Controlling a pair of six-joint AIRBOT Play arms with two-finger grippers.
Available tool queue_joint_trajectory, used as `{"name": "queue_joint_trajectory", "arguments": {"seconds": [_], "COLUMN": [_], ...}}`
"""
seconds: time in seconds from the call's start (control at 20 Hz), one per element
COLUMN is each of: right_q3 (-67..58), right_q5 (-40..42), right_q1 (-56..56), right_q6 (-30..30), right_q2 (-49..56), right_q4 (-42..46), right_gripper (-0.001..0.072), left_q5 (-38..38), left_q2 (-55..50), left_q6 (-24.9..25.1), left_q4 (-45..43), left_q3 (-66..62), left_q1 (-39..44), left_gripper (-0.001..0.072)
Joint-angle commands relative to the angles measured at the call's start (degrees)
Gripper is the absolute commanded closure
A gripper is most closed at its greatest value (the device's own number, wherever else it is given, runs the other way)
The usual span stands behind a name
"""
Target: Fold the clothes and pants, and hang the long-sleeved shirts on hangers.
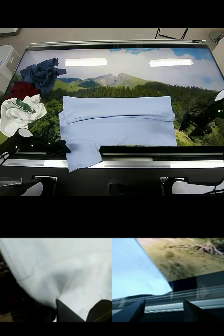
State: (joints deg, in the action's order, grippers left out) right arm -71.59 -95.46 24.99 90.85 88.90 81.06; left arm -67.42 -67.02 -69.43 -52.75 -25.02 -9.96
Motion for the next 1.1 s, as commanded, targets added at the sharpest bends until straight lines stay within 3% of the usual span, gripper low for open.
{"name": "queue_joint_trajectory", "arguments": {"seconds": [0.0, 0.4, 0.5, 0.55, 0.6, 0.65, 0.8, 0.9, 1.05], "right_q3": [3.96, 17.29, 17.97, 18.18, 18.12, 17.92, 13.42, 6.43, -4.33], "right_q5": [1.97, 15.52, 16.81, 16.52, 15.69, 14.86, 13.86, 11.93, 13.33], "right_q1": [0.04, 0.04, 0.04, 0.04, 0.04, 0.04, 0.04, 0.02, -2.91], "right_q6": [-0.28, -4.11, -4.15, -4.15, -4.39, -4.96, -6.01, -3.96, -1.46], "right_q2": [-0.28, -0.26, -0.26, -0.26, -0.35, -0.81, -3.61, -4.5, -2.93], "right_q4": [0.17, -6.27, -8.87, -9.7, -10.14, -10.21, -10.45, -11.93, -12.52], "right_gripper": [0.0149, 0.0168, 0.0285, 0.0394, 0.0603, 0.0667, 0.0671, 0.0672, 0.0672], "left_q5": [1.22, 0.85, 0.9, 0.83, 0.55, -0.11, -3.82, -5.55, -0.5], "left_q2": [0.24, 0.7, 0.96, 0.96, 0.96, 0.98, 1.79, 1.88, -1.05], "left_q6": [-0.39, -0.42, -0.42, -0.44, -0.42, -0.37, -0.04, -3.45, -7.39], "left_q4": [0.61, 0.28, 0.28, 0.28, 0.28, 0.22, -0.2, -0.17, -0.17], "left_q3": [0.57, 0.55, 0.5, 0.26, -0.35, -1.57, -10.19, -18.16, -29.4], "left_q1": [0.61, -0.22, -0.22, -0.22, -0.22, -0.28, -1.31, -1.4, -0.37], "left_gripper": [0.0685, 0.0686, 0.0685, 0.0686, 0.0686, 0.0686, 0.0687, 0.0687, 0.0688]}}
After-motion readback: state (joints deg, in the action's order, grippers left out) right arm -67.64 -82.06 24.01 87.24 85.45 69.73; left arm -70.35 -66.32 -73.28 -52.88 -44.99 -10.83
